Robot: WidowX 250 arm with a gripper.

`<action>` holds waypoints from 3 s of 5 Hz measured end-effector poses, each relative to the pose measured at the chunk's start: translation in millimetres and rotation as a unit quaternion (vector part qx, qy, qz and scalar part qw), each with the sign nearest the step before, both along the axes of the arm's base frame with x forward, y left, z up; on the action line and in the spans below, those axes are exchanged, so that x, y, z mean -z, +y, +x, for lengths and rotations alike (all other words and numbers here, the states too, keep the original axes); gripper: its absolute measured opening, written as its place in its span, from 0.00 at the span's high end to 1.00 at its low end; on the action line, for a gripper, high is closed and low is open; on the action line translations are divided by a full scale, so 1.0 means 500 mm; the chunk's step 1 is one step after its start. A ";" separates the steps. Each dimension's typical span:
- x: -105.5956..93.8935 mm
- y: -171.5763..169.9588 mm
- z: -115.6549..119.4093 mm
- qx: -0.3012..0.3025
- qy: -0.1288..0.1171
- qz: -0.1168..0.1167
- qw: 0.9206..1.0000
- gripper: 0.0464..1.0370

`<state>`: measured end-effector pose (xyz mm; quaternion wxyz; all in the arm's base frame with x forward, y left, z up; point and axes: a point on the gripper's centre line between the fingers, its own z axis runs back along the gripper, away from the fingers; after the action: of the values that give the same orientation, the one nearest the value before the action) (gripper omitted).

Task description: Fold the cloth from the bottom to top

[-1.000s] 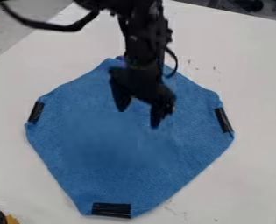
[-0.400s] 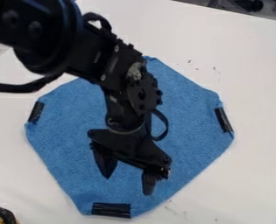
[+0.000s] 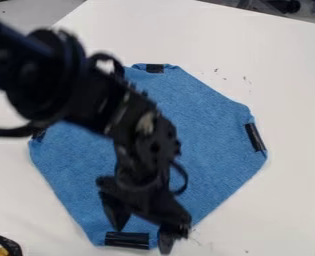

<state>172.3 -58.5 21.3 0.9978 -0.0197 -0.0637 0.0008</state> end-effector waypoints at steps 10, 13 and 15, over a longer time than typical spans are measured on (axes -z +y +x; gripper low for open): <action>-0.053 0.059 0.140 0.075 0.082 0.031 0.993 0.98; -0.006 0.128 0.269 0.187 0.086 -0.014 0.979 0.96; -0.006 0.133 0.292 0.209 0.055 -0.004 0.976 0.55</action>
<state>318.2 8.0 24.1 0.9777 -0.0367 -0.0032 -0.2065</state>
